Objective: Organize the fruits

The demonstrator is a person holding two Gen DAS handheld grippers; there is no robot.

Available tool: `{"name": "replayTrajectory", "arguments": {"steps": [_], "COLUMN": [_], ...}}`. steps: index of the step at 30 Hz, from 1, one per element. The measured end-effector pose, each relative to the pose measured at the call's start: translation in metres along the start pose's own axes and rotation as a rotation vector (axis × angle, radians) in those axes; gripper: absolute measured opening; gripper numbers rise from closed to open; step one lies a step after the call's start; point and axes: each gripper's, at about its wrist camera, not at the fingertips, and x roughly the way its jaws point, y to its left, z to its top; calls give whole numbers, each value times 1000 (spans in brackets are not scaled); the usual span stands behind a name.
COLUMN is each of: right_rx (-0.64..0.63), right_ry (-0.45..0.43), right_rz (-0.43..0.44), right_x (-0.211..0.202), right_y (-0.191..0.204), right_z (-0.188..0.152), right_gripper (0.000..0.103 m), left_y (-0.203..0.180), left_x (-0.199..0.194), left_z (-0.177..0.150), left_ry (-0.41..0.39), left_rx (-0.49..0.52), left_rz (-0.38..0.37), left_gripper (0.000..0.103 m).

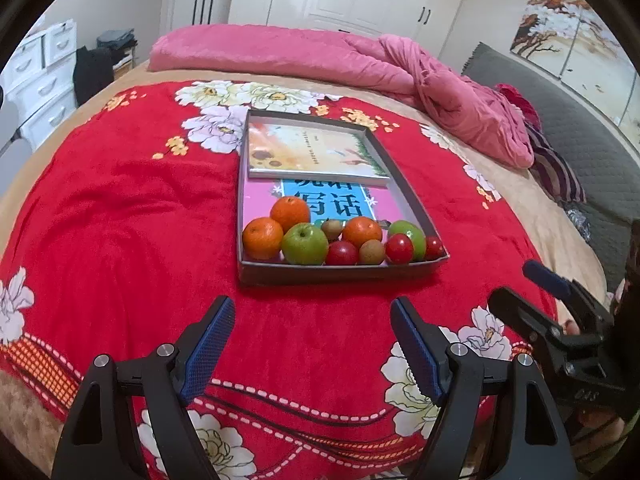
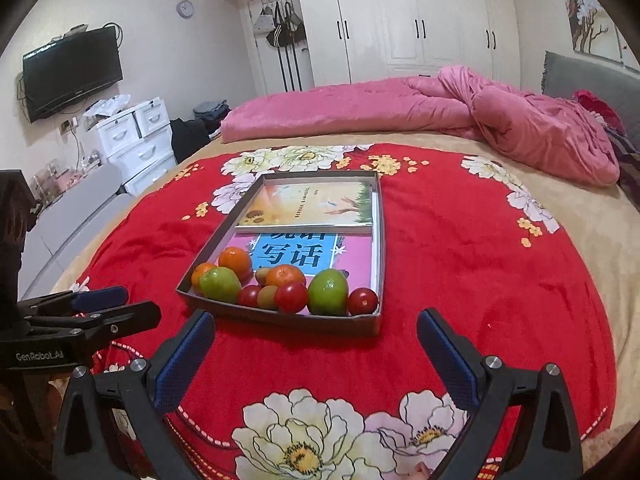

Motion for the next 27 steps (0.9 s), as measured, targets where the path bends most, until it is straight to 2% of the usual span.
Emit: {"name": "replayTrajectory", "arguments": {"steps": [5, 13, 27], "right_rx": [1, 17, 19], "right_ry": [29, 30, 33], "right_rz": [3, 1, -9], "right_x": [-5, -14, -17], "right_y": [2, 7, 6], "right_z": [-10, -19, -22], "right_gripper": [102, 102, 102], "left_y": [1, -5, -10], "left_x": [0, 1, 1], "left_z": [-5, -16, -21], "left_ry": [16, 47, 56], "left_rx": [-8, 8, 13], "left_rz": [3, -5, -10], "left_gripper": [81, 81, 81]}}
